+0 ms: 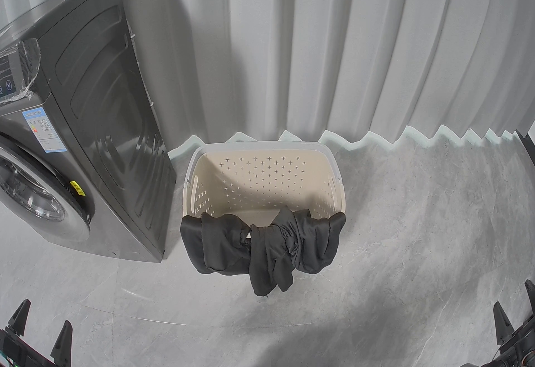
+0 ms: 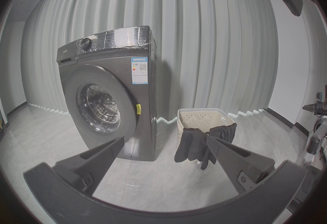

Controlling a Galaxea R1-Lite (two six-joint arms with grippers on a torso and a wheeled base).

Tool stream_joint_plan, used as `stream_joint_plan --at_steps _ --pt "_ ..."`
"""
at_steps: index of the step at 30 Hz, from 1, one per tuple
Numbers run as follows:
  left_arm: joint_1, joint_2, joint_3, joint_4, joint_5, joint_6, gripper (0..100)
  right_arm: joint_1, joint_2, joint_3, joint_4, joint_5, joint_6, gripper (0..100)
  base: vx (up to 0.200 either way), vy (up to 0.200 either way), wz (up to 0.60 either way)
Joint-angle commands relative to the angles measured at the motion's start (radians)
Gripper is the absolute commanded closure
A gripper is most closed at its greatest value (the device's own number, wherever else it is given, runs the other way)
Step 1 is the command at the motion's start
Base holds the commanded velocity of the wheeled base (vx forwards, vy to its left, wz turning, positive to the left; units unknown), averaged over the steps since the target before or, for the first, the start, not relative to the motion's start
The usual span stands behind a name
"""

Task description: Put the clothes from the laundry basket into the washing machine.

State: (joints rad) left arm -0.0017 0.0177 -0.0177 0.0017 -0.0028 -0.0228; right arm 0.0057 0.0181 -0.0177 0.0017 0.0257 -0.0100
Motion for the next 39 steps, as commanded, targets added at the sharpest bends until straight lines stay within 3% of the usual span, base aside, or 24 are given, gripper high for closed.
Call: stream_joint_plan --at_steps 1,20,29,39 --pt "0.000 -0.018 0.015 0.000 0.000 0.000 0 0.000 -0.017 0.016 0.000 0.000 -0.001 0 0.000 0.000 0.00" --pt "0.000 -0.018 0.015 0.000 0.000 -0.002 0 0.000 -0.017 0.016 0.000 0.000 -0.001 0 0.126 0.000 0.00" --pt "0.000 -0.018 0.015 0.000 0.000 0.001 0 0.000 -0.017 0.016 0.000 0.000 0.001 0 0.000 0.000 0.00" --pt "0.000 -0.018 0.015 0.000 0.000 0.000 0 0.000 -0.017 0.016 0.000 -0.001 0.001 0 0.180 0.000 0.00"
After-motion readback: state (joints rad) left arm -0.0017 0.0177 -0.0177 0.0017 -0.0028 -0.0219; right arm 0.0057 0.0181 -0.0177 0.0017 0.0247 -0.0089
